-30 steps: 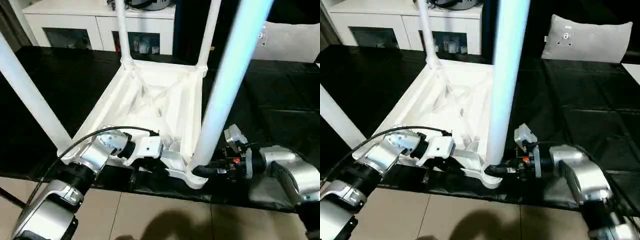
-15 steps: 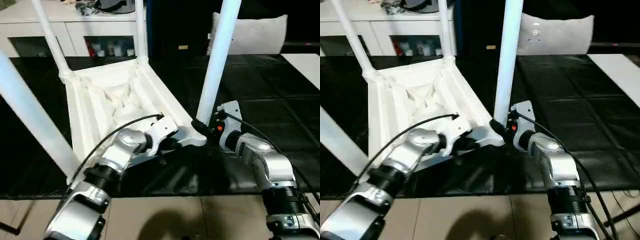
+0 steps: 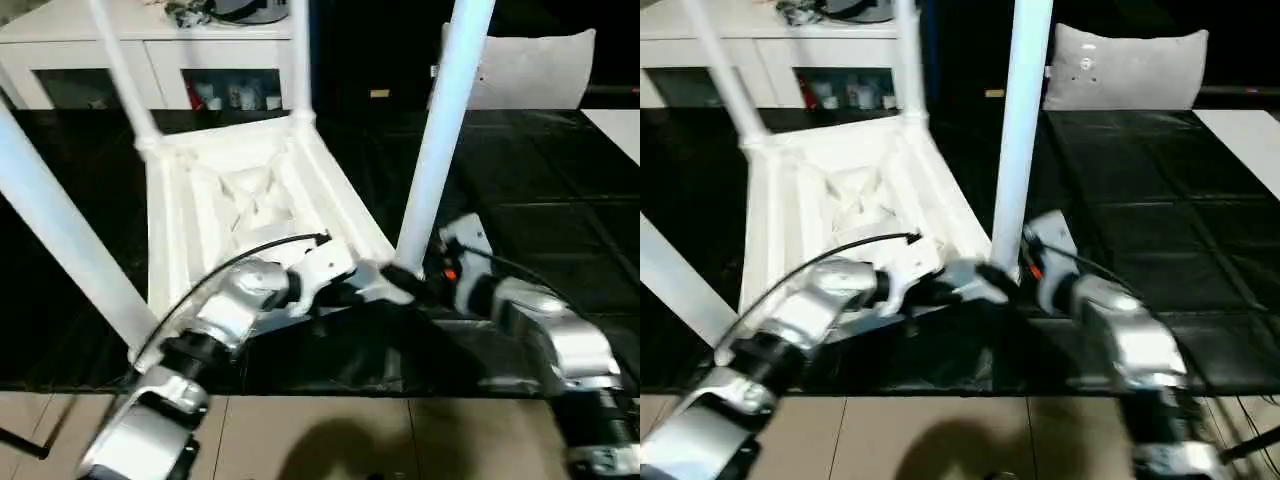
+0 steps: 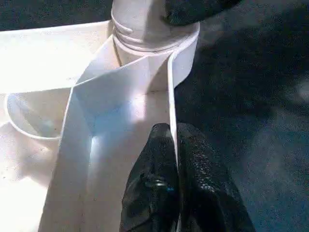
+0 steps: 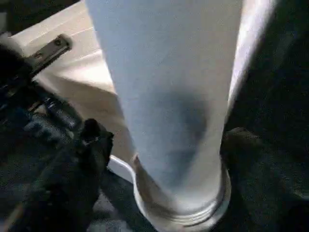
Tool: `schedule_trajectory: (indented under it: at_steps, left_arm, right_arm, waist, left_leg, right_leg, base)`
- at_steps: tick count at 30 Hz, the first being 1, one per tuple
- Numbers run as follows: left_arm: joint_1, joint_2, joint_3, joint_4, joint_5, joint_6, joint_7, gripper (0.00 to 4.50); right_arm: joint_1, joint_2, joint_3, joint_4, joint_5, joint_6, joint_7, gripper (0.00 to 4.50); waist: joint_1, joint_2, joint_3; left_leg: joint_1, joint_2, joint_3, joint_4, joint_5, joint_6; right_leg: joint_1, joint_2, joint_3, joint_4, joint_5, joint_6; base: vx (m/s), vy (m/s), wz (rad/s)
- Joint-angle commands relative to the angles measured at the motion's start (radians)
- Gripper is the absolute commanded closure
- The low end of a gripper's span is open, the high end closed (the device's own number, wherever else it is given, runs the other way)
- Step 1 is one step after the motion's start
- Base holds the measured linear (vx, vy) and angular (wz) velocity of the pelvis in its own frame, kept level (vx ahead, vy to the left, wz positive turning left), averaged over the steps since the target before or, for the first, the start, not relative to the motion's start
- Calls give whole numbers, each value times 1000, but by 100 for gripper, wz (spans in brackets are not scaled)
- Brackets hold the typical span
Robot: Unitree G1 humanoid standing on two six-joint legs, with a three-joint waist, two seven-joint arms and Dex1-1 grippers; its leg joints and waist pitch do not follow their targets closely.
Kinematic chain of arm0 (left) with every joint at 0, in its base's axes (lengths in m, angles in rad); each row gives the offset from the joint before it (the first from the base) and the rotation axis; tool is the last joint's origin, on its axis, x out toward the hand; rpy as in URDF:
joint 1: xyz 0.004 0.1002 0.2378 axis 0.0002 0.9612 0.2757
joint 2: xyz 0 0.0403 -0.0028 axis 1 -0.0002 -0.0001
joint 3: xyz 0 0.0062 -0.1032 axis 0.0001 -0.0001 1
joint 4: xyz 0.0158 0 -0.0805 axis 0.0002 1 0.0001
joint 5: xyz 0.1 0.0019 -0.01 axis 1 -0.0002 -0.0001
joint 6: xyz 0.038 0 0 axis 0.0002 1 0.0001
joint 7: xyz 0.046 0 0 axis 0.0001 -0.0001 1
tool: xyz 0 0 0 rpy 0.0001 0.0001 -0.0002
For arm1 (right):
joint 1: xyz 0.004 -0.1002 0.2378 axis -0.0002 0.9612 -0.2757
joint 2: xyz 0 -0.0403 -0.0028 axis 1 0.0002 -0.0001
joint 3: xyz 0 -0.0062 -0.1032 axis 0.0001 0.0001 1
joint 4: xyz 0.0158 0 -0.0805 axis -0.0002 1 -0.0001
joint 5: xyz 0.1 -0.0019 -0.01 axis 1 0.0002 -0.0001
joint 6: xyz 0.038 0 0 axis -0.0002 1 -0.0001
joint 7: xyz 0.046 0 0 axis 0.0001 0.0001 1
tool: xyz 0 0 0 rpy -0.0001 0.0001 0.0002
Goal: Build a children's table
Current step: Rotate leg to tighten
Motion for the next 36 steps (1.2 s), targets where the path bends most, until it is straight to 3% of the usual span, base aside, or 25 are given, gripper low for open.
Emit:
schedule_trajectory:
  at_steps: [1, 4, 5, 6, 10, 11, 13, 14, 17, 21, 28, 30, 36]
  left_arm:
    - [11, 26, -35, -36, -9, -57, -87, 450]
    - [9, 69, -60, -34, -5, -98, -157, 450]
    - [4, 85, -71, -24, 2, -123, -181, 450]
    - [0, 97, -78, -14, 5, -147, -201, 450]
    - [-10, 122, -90, -1, 1, -195, -267, 450]
    - [-11, 127, -93, -1, 0, -202, -282, 450]
    - [-13, 132, -96, 1, -1, -212, -298, 450]
    - [-16, 140, -102, 4, -4, -232, -322, 450]
    - [-18, 148, -112, 1, -10, -249, -353, 450]
    - [-23, 145, -111, 1, -11, -255, -361, 450]
    - [-16, 146, -110, 0, -17, -256, -374, 450]
    - [-12, 149, -110, -1, -18, -254, -375, 450]
    - [11, 135, -68, -41, -48, -149, -324, 450]
  right_arm:
    - [2, -30, 7, -22, 15, -30, 67, 28]
    - [4, -91, 32, -21, 22, -69, 180, 17]
    - [6, -114, 47, -18, 19, -102, 227, 17]
    - [8, -132, 60, -13, 18, -127, 263, 17]
    - [2, -155, 79, -3, 40, -117, 355, 31]
    - [2, -158, 83, -6, 46, -114, 373, 49]
    - [1, -163, 90, -6, 51, -115, 393, 60]
    - [1, -167, 100, -7, 63, -108, 426, 70]
    - [3, -164, 115, -7, 78, -104, 463, 98]
    - [-3, -149, 121, 16, 82, -106, 471, 130]
    - [-4, -150, 136, 14, 109, -66, 510, 185]
    - [-3, -152, 137, 12, 112, -58, 514, 210]
    - [21, -111, 107, -52, 157, 10, 447, 234]
  waist:
    - [6, -12, -65]
    - [16, -10, -66]
    - [21, -16, -66]
    - [23, -15, -65]
    - [33, -15, -65]
    - [36, -22, -65]
    - [37, -19, -65]
    - [39, -23, -65]
    - [50, -23, -65]
    - [61, -26, -66]
    - [64, -34, -66]
    - [65, -31, -67]
    - [66, -31, -64]
  left_leg:
    - [-6, 55, -18, -62, -100, 119]
    - [-3, 60, -17, -62, -88, 125]
    - [-5, 60, -16, -63, -86, 127]
    - [-4, 60, -15, -62, -88, 127]
    - [-3, 61, -13, -63, -93, 121]
    - [-4, 62, -13, -63, -92, 123]
    - [-4, 63, -13, -63, -85, 123]
    - [-4, 63, -13, -63, -82, 123]
    - [-2, 66, -11, -63, -75, 122]
    - [1, 68, -11, -64, -66, 109]
    - [-2, 65, -10, -64, -63, 103]
    - [-1, 66, -11, -63, -55, 105]
    - [0, 67, -11, -66, -62, 93]
  right_leg:
    - [69, -76, 64, -66, -304, -124]
    - [66, -74, 67, -58, -260, -143]
    - [67, -76, 67, -54, -251, -151]
    - [67, -76, 67, -55, -256, -150]
    - [68, -76, 68, -57, -277, -148]
    - [68, -77, 68, -54, -281, -147]
    - [67, -77, 68, -54, -276, -147]
    - [66, -78, 69, -53, -276, -148]
    - [64, -79, 70, -52, -280, -148]
    - [62, -80, 72, -49, -268, -154]
    - [64, -81, 72, -50, -285, -139]
    - [63, -81, 72, -49, -281, -139]
    - [64, -82, 73, -51, -299, -137]
  base:
    - [0, 0, 0]
    - [0, 0, 0]
    - [0, 0, 0]
    - [0, 0, 0]
    - [0, 0, 0]
    - [0, 0, 0]
    - [0, 0, 0]
    - [0, 0, 0]
    - [0, 0, 0]
    - [0, 0, 0]
    - [0, 0, 0]
    - [0, 0, 0]
    - [0, 0, 0]
